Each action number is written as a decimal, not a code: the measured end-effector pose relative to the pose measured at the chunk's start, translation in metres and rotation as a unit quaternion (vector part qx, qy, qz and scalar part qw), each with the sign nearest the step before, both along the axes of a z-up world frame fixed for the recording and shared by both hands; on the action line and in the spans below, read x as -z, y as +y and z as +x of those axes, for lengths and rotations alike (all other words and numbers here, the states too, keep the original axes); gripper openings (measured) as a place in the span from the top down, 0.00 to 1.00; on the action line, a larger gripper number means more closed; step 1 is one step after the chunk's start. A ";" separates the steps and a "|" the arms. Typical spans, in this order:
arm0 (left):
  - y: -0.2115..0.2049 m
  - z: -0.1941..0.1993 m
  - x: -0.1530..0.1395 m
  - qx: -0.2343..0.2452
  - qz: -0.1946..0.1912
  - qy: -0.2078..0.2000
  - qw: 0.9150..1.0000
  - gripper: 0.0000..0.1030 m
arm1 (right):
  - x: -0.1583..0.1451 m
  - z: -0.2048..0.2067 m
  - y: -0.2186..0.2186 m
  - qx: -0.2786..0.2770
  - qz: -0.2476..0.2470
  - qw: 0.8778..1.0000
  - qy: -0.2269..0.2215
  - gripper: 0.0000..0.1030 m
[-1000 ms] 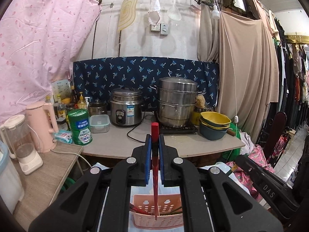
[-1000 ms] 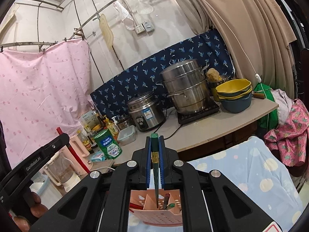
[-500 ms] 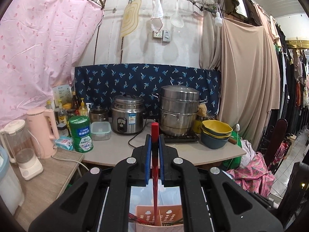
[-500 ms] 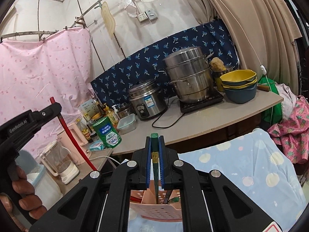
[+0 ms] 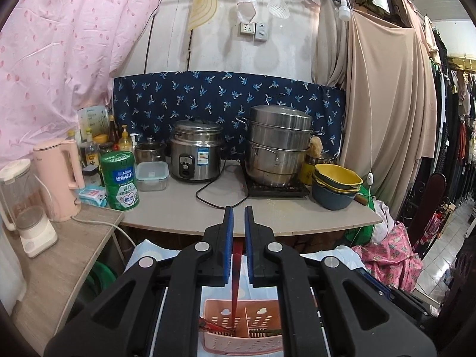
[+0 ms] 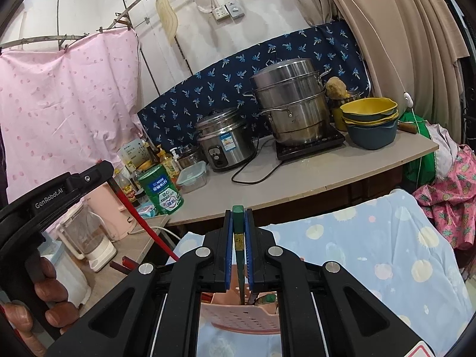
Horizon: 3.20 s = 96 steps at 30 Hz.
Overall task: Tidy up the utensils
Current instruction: 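Open both tools to release the chopsticks into the holder, then move both open tools back down over the spoon and last chopstick, then grasp the gold spoon with the left tool while the right tool grasps the dark red chopstick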
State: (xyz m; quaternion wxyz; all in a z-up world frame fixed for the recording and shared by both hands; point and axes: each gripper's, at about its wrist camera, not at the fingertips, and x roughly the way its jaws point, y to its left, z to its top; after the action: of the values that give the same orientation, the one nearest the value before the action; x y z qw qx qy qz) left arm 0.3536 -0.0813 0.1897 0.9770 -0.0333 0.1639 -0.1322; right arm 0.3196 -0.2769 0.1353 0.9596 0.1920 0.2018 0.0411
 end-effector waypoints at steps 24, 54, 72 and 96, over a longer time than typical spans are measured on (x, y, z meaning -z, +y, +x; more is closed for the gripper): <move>0.008 -0.040 0.018 -0.011 0.014 0.031 0.999 0.58 | -0.001 -0.048 0.007 -0.004 -0.001 1.000 -0.008 0.77; 0.035 -0.178 0.179 -0.015 0.053 0.206 0.977 0.51 | 0.129 -0.217 0.046 -0.021 -0.033 0.991 0.127 0.73; 0.052 -0.232 0.253 -0.033 0.069 0.270 0.960 0.51 | 0.209 -0.265 0.086 -0.066 -0.062 0.973 0.213 0.73; 0.032 -0.252 0.263 -0.002 0.085 0.273 0.958 0.37 | 0.216 -0.271 0.071 -0.025 -0.074 0.976 0.203 0.93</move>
State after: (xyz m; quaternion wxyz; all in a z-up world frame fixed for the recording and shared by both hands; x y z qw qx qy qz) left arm 0.1019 -0.0494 -0.0733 0.8944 0.0144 0.4353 -0.1017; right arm 0.0491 -0.2061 -0.0805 0.9087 0.1197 0.3999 0.0100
